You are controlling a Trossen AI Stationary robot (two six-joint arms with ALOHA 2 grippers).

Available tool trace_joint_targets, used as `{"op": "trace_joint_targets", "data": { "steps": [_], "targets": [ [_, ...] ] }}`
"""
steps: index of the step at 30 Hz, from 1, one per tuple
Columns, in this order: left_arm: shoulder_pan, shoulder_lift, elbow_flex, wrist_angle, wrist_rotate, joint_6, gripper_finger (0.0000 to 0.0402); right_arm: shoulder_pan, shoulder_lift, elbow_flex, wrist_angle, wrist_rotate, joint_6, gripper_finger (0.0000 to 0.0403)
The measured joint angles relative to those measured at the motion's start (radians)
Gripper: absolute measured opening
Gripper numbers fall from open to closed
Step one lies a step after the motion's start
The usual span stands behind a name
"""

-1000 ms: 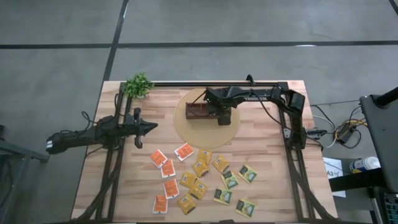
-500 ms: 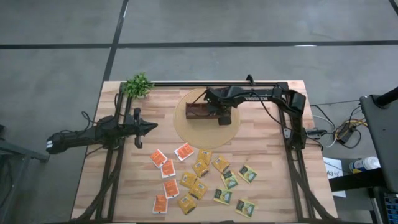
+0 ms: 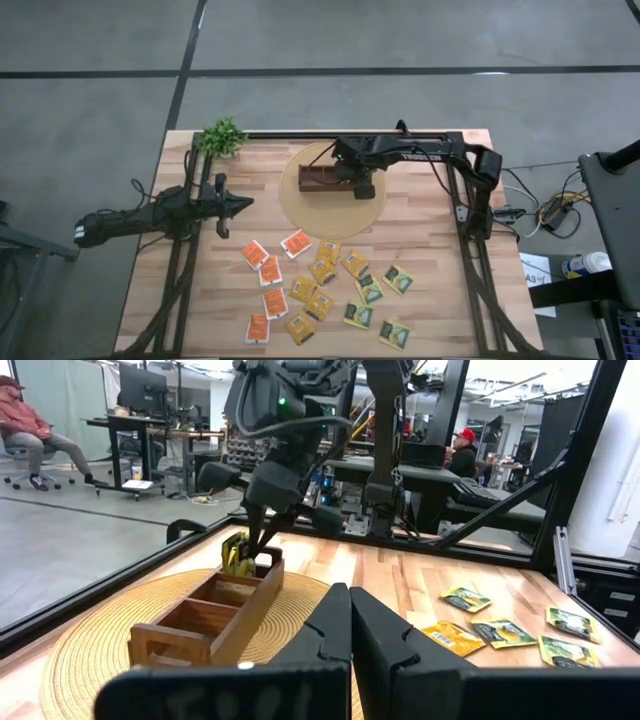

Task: Pick & Place Tea
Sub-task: Put the yellow tea bag into the right section of the wooden organizer

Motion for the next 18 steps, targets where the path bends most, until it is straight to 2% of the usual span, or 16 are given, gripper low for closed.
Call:
{"op": "trace_joint_targets", "data": {
  "steps": [18],
  "targets": [
    [0.000,0.000,0.000,0.000,0.000,0.000,0.0000,0.004,-0.086,0.000,-0.042,-0.011,-0.001,0.0008]
  ]
}}
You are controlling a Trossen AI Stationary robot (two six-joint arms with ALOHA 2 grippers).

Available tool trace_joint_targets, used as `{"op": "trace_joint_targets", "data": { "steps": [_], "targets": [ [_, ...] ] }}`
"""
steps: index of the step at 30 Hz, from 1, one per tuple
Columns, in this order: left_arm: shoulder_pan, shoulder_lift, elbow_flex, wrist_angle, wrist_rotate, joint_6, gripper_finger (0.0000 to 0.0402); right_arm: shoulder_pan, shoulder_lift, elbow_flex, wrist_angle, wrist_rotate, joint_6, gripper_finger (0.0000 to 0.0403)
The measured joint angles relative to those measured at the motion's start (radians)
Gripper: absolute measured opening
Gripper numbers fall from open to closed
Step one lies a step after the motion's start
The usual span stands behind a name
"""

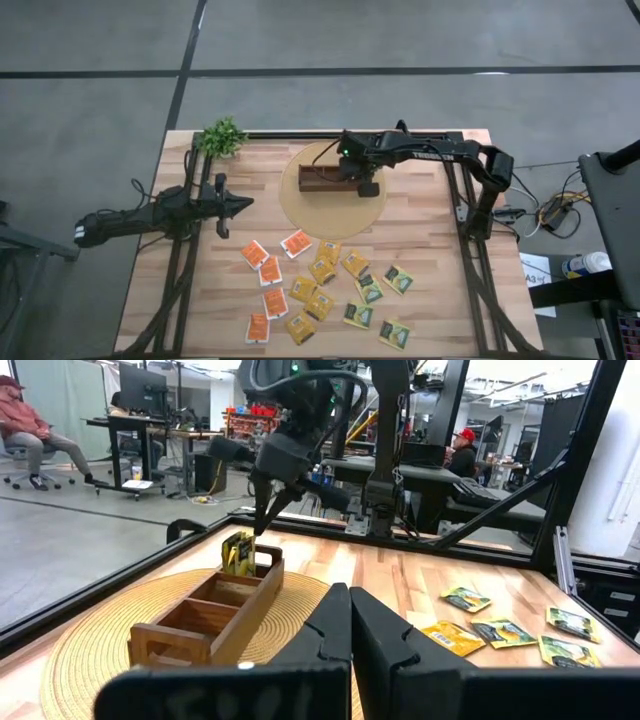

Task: Pick & Place Tea
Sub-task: Put the yellow tea bag into the right section of the wooden organizer

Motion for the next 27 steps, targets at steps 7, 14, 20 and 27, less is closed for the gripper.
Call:
{"op": "trace_joint_targets", "data": {
  "steps": [7,14,20,27],
  "targets": [
    [0.000,0.000,0.000,0.000,0.000,0.000,0.0000,0.041,-0.040,0.000,-0.072,-0.030,0.021,0.0008],
    [0.000,0.000,0.000,0.000,0.000,0.000,0.0000,0.113,-0.207,-0.013,-0.154,0.082,0.055,0.0008],
    [0.000,0.000,0.000,0.000,0.000,0.000,0.0000,0.171,-0.340,-0.077,-0.188,0.089,0.128,0.0008],
    [0.000,0.000,0.000,0.000,0.000,0.000,0.0000,0.250,-0.461,-0.227,-0.217,-0.029,0.185,0.0008]
  ]
}}
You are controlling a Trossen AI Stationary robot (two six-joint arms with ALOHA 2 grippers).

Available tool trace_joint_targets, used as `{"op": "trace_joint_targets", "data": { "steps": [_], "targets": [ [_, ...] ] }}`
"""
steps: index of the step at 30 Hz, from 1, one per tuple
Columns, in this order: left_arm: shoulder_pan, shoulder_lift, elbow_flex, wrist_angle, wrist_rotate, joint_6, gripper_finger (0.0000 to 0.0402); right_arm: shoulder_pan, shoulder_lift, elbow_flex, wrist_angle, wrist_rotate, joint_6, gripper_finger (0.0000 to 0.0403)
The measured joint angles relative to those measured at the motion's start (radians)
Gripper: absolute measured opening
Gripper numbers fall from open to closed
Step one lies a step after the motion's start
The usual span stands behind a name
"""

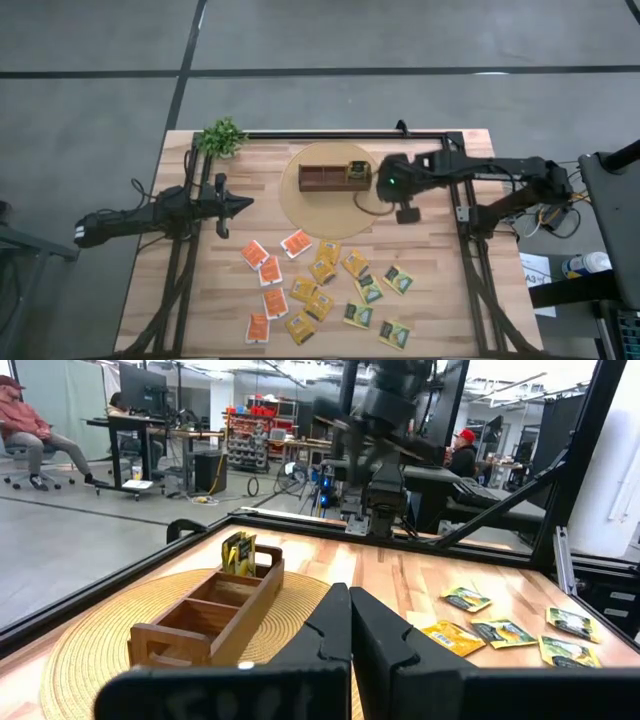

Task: Pick & Place Tea
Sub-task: Put the yellow tea bag into the right section of the wooden organizer

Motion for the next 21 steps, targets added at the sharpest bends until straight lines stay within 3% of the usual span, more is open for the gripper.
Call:
{"op": "trace_joint_targets", "data": {
  "steps": [11,21],
  "targets": [
    [0.000,0.000,0.000,0.000,0.000,0.000,0.0000,0.236,-0.137,-0.220,0.026,-0.074,-0.002,0.0008],
    [0.000,0.000,0.000,0.000,0.000,0.000,0.0000,0.451,-0.122,-0.209,0.069,-0.126,0.085,0.0008]
  ]
}}
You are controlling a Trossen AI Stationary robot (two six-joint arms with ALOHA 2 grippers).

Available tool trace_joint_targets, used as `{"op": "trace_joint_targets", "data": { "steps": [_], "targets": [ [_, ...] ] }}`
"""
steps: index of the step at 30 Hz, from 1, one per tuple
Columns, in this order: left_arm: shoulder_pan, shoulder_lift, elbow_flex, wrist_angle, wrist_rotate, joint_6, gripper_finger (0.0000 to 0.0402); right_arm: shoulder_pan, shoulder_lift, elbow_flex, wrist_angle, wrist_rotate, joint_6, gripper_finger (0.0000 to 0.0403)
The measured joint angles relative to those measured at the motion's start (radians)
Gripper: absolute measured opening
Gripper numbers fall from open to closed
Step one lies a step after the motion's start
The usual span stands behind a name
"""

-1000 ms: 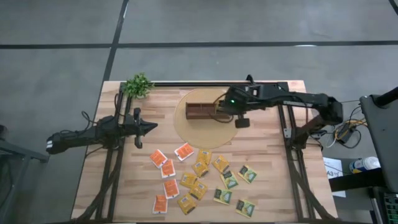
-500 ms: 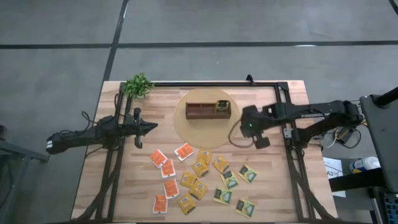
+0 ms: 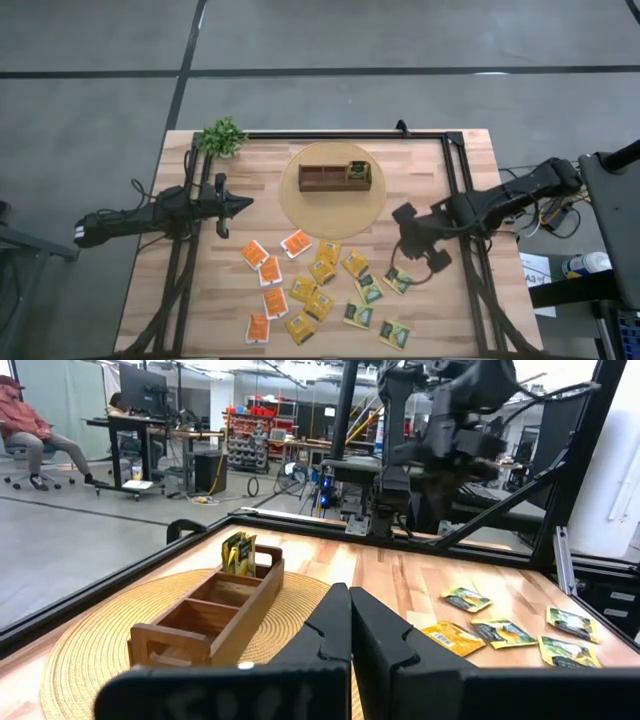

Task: Pick & Place Tea
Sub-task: Put the yellow tea bag into the right section of the wooden organizer

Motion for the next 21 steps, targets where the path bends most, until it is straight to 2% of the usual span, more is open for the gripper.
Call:
{"op": "trace_joint_targets", "data": {
  "steps": [9,13,21],
  "targets": [
    [0.000,0.000,0.000,0.000,0.000,0.000,0.0000,0.114,0.124,0.118,0.027,-0.015,0.097,0.0019],
    [0.000,0.000,0.000,0.000,0.000,0.000,0.0000,0.136,0.181,0.174,0.028,-0.053,0.124,0.0052],
    [0.000,0.000,0.000,0.000,0.000,0.000,0.0000,0.187,0.282,0.211,0.030,-0.061,0.065,0.0127]
  ]
}}
